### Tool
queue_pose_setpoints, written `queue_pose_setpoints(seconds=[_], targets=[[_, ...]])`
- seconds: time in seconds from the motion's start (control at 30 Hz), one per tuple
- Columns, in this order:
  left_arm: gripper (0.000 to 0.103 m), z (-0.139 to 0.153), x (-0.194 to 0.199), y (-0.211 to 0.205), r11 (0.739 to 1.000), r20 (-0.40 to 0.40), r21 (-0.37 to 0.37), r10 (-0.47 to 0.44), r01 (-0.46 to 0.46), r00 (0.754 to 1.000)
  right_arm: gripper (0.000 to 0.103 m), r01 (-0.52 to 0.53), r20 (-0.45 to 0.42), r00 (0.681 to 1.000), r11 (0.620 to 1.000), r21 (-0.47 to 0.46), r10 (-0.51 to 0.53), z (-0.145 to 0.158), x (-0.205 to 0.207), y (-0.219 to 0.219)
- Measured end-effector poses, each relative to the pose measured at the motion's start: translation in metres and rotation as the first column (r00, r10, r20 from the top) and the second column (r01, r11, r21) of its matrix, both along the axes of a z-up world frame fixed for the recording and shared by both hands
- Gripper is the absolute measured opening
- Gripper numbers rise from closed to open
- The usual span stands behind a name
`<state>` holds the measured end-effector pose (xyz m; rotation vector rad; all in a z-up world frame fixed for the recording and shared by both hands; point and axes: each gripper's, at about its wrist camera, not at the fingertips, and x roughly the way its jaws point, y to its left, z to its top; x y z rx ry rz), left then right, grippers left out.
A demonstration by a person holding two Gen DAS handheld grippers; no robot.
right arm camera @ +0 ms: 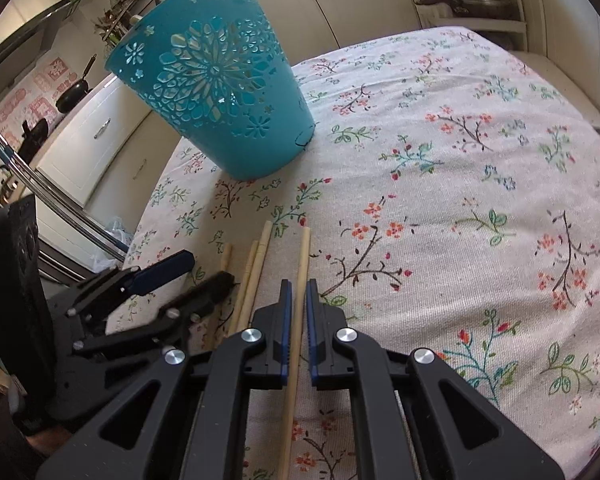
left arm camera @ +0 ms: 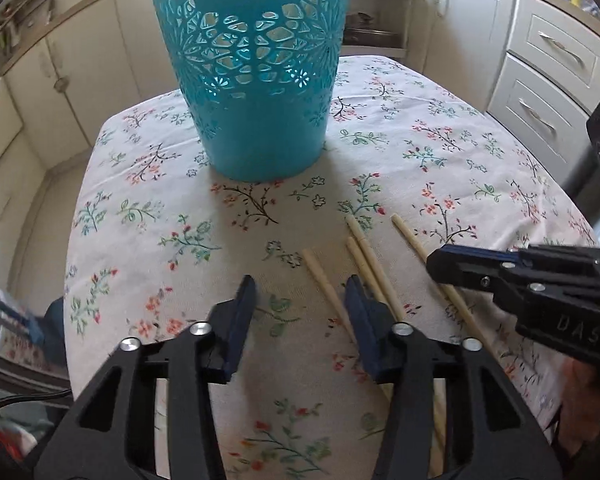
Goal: Organize utensils
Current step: 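Close the left gripper on a chopstick while the right gripper grips another chopstick, then hold the gripped chopsticks in both grippers beside the bundle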
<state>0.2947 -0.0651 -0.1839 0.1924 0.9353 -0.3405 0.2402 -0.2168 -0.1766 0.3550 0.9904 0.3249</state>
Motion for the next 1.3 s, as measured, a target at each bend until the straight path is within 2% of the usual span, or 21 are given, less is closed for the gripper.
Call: queue_pose_setpoints(seconds=[0.03,0.07,0.1,0.2,0.4,0.67,0.87,1.1,1.3], targets=[[0.027,0.0,0.001,0.001,1.0,0.001,0.003,-0.002,0.002,1.0,0.008,-0.001,0.007,1.0,1.0,-0.014,0.001,0.0,0.0,0.002],[0.016,0.0,0.005,0.004,1.0,-0.001,0.005,-0.002,0.002,1.0,0.008,-0.003,0.016,1.0,0.999,-0.033,0.003,0.001,0.001,0.004],[0.011,0.001,0.009,0.006,1.0,-0.002,0.007,0.0,0.0,1.0,0.008,-0.002,0.028,1.0,0.998,-0.056,0.004,0.002,0.002,0.008],[0.006,0.001,0.019,0.012,1.0,0.002,0.011,0.011,-0.011,1.0,0.008,0.007,0.046,0.999,0.997,-0.081,-0.003,0.002,0.004,0.011],[0.006,0.002,0.02,0.018,0.999,-0.028,-0.042,-0.004,0.003,1.0,0.008,0.006,0.056,0.998,0.995,-0.097,0.0,0.002,0.005,0.012],[0.006,0.001,0.02,0.016,0.999,-0.026,-0.053,0.007,-0.009,1.0,0.008,0.001,0.068,0.998,0.993,-0.12,0.008,0.003,0.003,0.016],[0.007,0.001,0.019,0.013,0.999,-0.011,-0.044,0.03,-0.03,1.0,0.008,-0.009,0.098,0.995,0.983,-0.185,0.028,0.004,0.0,0.025],[0.006,0.002,0.026,0.028,0.987,-0.057,-0.143,0.065,-0.072,0.996,0.008,0.003,0.1,0.995,0.982,-0.19,0.016,0.004,0.004,0.024],[0.007,0.0,0.032,0.033,0.971,-0.119,-0.21,0.092,-0.115,0.989,0.008,-0.022,0.111,0.992,0.966,-0.257,0.052,0.005,0.004,0.033]])
